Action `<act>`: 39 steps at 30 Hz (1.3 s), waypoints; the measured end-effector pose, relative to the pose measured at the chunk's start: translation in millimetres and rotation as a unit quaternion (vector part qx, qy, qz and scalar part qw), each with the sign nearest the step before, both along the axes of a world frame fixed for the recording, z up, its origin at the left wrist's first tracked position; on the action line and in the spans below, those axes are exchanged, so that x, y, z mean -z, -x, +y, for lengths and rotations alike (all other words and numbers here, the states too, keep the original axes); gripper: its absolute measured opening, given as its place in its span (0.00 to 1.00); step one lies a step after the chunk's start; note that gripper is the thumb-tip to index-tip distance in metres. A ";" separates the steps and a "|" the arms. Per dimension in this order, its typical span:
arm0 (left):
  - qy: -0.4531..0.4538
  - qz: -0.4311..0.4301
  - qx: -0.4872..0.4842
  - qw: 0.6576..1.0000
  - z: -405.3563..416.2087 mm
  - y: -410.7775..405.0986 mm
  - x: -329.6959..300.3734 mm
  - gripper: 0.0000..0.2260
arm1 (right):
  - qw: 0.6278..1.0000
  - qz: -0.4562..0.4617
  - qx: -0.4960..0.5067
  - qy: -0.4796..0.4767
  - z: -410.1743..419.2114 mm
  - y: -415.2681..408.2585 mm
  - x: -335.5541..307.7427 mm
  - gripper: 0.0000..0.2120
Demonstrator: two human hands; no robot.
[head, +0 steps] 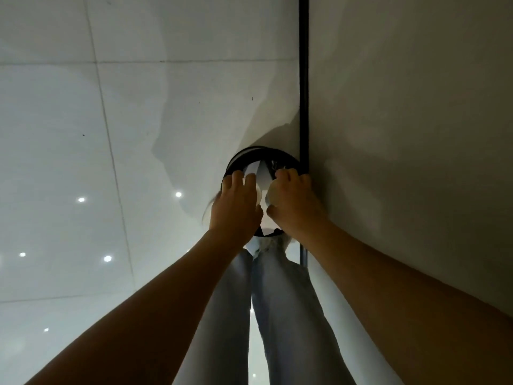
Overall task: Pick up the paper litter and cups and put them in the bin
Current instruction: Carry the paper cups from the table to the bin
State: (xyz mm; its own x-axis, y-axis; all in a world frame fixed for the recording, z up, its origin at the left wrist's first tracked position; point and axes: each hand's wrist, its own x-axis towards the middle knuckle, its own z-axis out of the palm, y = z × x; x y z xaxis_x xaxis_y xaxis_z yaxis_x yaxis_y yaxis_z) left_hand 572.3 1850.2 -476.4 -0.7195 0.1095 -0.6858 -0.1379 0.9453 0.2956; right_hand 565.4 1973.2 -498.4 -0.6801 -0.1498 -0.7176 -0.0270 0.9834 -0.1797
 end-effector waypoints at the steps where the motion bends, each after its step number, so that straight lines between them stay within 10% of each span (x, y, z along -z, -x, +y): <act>1: 0.003 -0.003 0.002 1.000 2.5 1.5 12.6 0.28 | 1.000 0.000 -0.014 -0.003 1.1 0.9 14.3 0.27; 22: 0.046 0.014 0.015 0.999 18.9 3.2 95.4 0.26 | 0.998 0.041 -0.036 0.029 12.4 9.2 77.6 0.32; 39: 0.057 0.018 0.021 0.998 -51.0 -0.6 -103.0 0.16 | 0.996 0.037 -0.076 0.005 -23.4 22.0 -118.9 0.25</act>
